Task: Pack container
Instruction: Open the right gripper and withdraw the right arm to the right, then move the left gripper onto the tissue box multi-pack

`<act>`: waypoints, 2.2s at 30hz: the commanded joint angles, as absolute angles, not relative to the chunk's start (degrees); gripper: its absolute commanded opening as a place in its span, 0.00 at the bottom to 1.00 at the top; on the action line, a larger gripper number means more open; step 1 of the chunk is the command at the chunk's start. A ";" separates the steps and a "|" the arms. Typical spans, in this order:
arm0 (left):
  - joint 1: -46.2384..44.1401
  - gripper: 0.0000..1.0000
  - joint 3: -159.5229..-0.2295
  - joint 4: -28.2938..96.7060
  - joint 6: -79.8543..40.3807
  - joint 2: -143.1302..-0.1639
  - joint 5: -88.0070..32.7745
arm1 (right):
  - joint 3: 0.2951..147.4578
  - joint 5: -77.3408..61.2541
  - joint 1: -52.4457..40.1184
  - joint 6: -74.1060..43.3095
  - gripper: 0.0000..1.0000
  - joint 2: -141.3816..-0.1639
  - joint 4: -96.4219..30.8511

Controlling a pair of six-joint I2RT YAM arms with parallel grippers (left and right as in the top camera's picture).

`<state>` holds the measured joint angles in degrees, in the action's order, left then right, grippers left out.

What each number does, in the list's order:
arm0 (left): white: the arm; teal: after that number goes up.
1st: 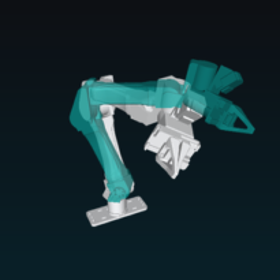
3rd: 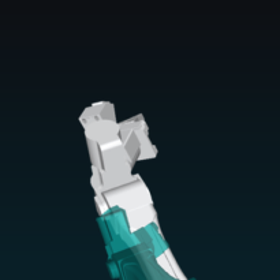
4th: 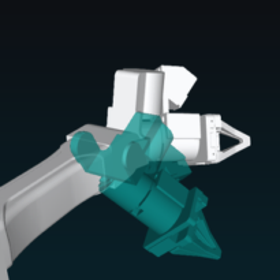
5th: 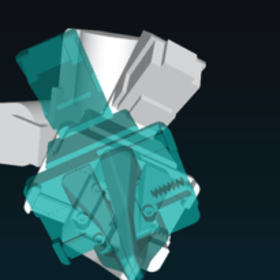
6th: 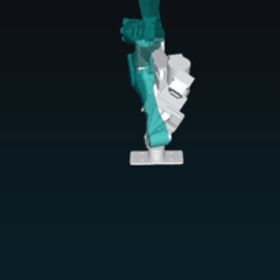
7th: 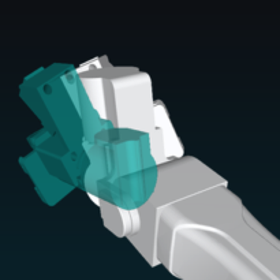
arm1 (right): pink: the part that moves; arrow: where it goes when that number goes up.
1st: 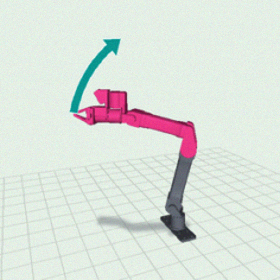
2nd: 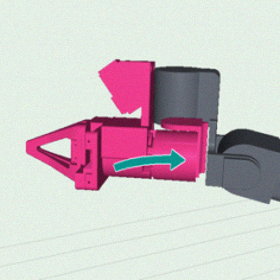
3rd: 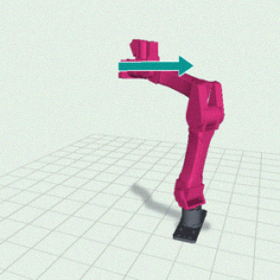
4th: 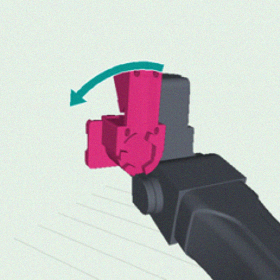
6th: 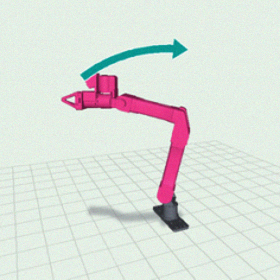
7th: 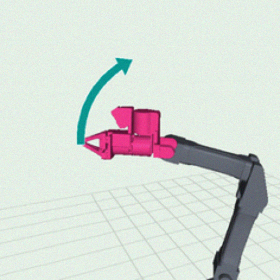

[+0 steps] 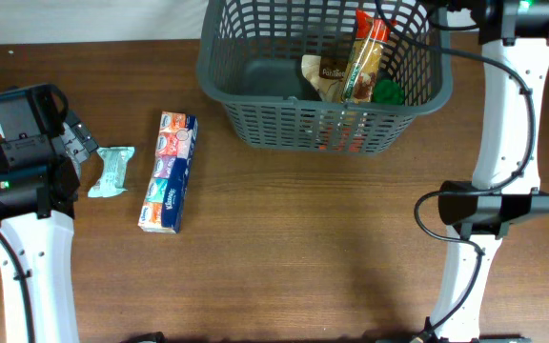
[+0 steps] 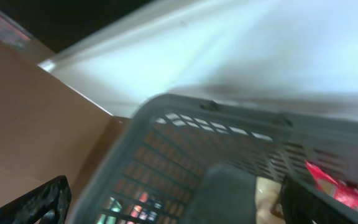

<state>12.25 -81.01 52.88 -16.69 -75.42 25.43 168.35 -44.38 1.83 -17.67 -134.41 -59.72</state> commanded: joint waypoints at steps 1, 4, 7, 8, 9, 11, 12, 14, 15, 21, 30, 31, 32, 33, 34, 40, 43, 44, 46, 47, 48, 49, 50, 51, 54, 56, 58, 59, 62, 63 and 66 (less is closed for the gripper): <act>12.53 0.99 -81.80 52.75 -16.60 -75.02 25.04 | 173.03 -46.15 3.25 -20.16 0.99 -131.66 -59.37; 12.53 1.00 -81.80 52.75 -16.60 -75.02 25.04 | 176.66 -43.35 6.09 -22.57 0.99 -130.17 -59.59; 12.53 1.00 -81.80 52.75 -16.60 -75.02 25.04 | 178.80 -40.82 10.59 -24.25 0.99 -128.09 -61.39; 12.53 1.00 -81.80 52.75 -16.60 -75.05 25.04 | 179.08 -39.79 12.56 -24.84 0.99 -127.26 -62.61; 12.53 1.00 -81.80 52.75 -16.60 -75.02 25.04 | 179.17 -39.20 14.61 -25.02 0.99 -126.48 -63.92; 12.53 1.00 -81.80 52.75 -16.60 -75.02 25.04 | 179.17 -37.58 19.20 -26.22 0.99 -125.14 -67.46; 12.53 1.00 -81.80 52.75 -16.60 -75.02 25.04 | 179.17 -37.19 20.99 -26.46 0.99 -124.86 -68.90; 12.53 1.00 -81.80 52.75 -16.60 -75.02 25.04 | 179.17 -37.01 25.08 -26.48 0.99 -124.57 -72.75; 12.53 1.00 -81.80 52.75 -16.60 -75.05 25.04 | 179.15 -36.88 27.24 -26.46 0.99 -124.57 -75.24; 12.53 1.00 -81.80 52.75 -16.60 -75.02 25.04 | 178.23 -28.47 34.50 -24.27 0.99 -124.88 -90.04; 12.53 1.00 -81.80 52.05 -16.60 -75.02 25.02 | 175.46 -17.91 34.83 -19.97 0.99 -125.19 -97.32; 12.53 1.00 -81.80 52.10 -16.60 -75.02 25.04 | 174.41 -17.82 34.83 -19.92 0.99 -125.19 -97.32; 12.53 1.00 -81.80 52.10 -16.62 -75.02 25.04 | 173.64 -17.37 34.83 -19.94 0.99 -125.19 -97.32; 12.53 1.00 -81.80 52.10 -16.60 -75.02 25.02 | 172.55 -16.29 34.83 -19.90 0.99 -125.19 -97.32; 12.53 1.00 -81.80 52.10 -16.60 -75.02 25.02 | 171.19 -14.33 34.85 -19.92 0.99 -125.19 -97.30; 12.53 1.00 -81.80 52.10 -16.62 -75.02 24.32 | 162.58 -8.75 34.89 -13.89 0.99 -125.19 -97.32; 12.53 1.00 -81.80 52.10 -16.62 -75.02 23.55 | 159.41 -8.73 34.89 -13.91 0.99 -125.19 -97.32; 12.53 1.00 -81.80 52.10 -16.62 -75.02 22.17 | 158.63 -8.73 34.89 -13.91 0.99 -125.19 -97.32; 12.53 0.99 -81.80 52.12 -16.62 -75.02 18.85 | 157.53 -8.32 34.89 -13.91 0.99 -125.19 -97.32; 12.53 1.00 -81.80 52.10 -16.62 -75.02 17.23 | 157.38 -7.88 34.92 -13.89 0.99 -125.19 -97.32; 12.53 1.00 -81.80 52.10 -16.62 -75.02 16.10 | 157.38 -7.16 34.89 -13.91 0.99 -125.19 -97.30; 12.53 0.99 -81.80 52.07 -16.62 -75.02 14.76 | 157.40 -6.55 34.89 -13.91 0.99 -125.19 -97.30; 12.53 1.00 -81.80 51.96 -16.62 -75.02 13.56 | 157.40 -6.31 34.92 -13.91 0.99 -125.19 -97.30; 12.53 0.99 -81.80 51.81 -16.62 -75.02 12.16 | 157.40 -6.31 34.92 -13.91 0.99 -125.19 -97.30; 12.53 1.00 -81.80 52.38 -16.62 -75.05 6.09 | 157.40 -6.31 34.89 -13.91 0.99 -125.19 -97.30; 12.53 1.00 -81.58 53.10 -16.58 -75.05 -0.38 | 157.40 -6.33 34.89 -13.91 0.99 -125.19 -97.30; 12.51 0.99 -81.14 53.23 -15.77 -75.16 -5.37 | 157.40 -6.35 34.89 -13.91 0.99 -125.19 -97.30; 12.36 0.98 -80.86 53.21 -13.87 -75.33 -7.75 | 157.40 -6.35 34.89 -13.91 0.99 -125.19 -97.30; 11.18 0.96 -80.60 54.52 -8.56 -76.97 -10.79 | 157.40 -6.35 34.89 -13.91 0.99 -125.19 -97.30; 9.89 0.96 -80.60 56.42 -6.70 -78.30 -10.87 | 157.40 -6.35 34.89 -13.91 0.99 -125.19 -97.30; 6.98 0.96 -80.60 59.66 -5.89 -81.14 -10.74 | 157.40 -6.35 34.89 -13.91 0.99 -125.19 -97.30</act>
